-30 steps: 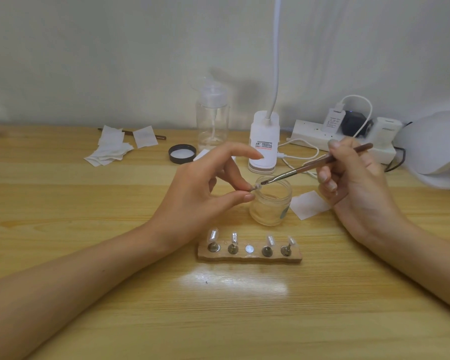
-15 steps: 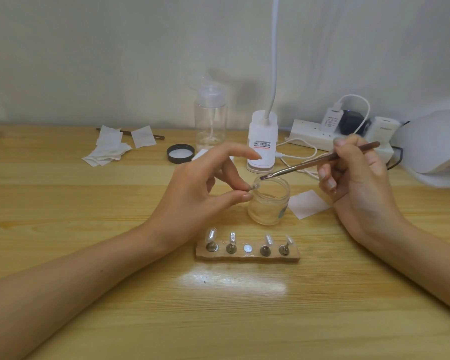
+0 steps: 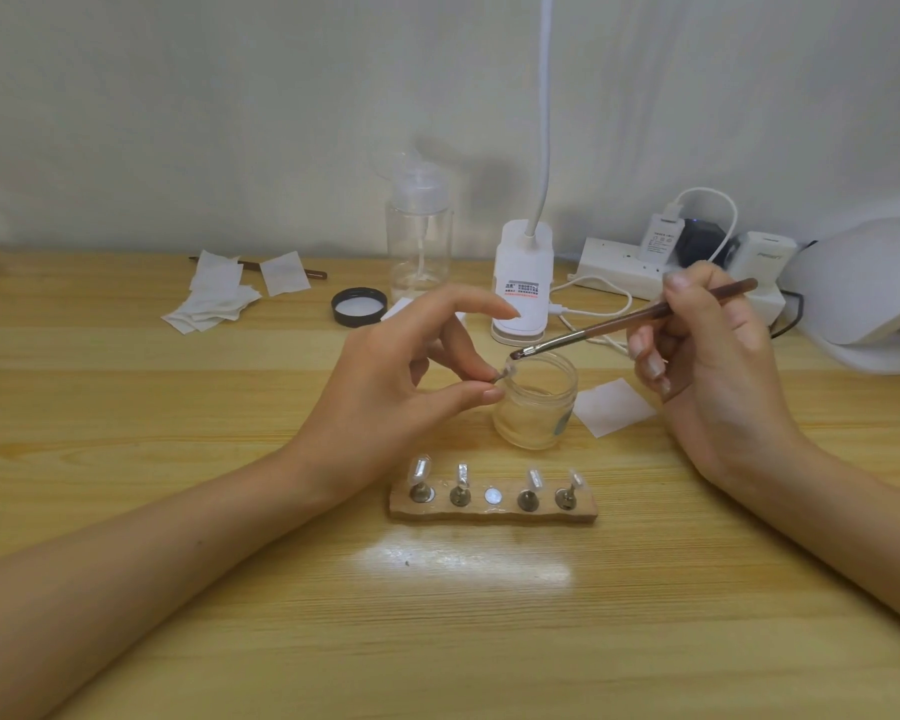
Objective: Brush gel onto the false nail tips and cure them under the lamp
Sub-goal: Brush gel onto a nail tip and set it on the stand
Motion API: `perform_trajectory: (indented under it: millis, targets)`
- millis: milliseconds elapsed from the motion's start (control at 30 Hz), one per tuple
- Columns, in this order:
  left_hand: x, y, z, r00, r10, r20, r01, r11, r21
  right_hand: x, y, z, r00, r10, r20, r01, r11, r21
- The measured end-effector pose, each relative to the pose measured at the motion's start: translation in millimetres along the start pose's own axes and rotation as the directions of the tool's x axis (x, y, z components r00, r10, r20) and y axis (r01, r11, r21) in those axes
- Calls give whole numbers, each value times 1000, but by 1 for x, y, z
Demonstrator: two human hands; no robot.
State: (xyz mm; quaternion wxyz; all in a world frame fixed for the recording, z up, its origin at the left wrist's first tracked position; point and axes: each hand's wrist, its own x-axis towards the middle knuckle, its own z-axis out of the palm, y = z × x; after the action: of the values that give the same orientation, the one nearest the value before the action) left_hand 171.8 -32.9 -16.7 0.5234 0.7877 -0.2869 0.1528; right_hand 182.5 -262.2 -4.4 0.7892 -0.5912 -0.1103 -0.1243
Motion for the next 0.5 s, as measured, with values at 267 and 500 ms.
perform_trajectory:
  millis: [267,500]
  targets:
    - [0,0,0,1000,-3,1,3,1000,-2,0,2,-3,999,9,-39,-12,996,-86]
    - [0,0,0,1000,-12,-3,12,1000,-9,-1,2,-2,999,-23,27,23,999,-23]
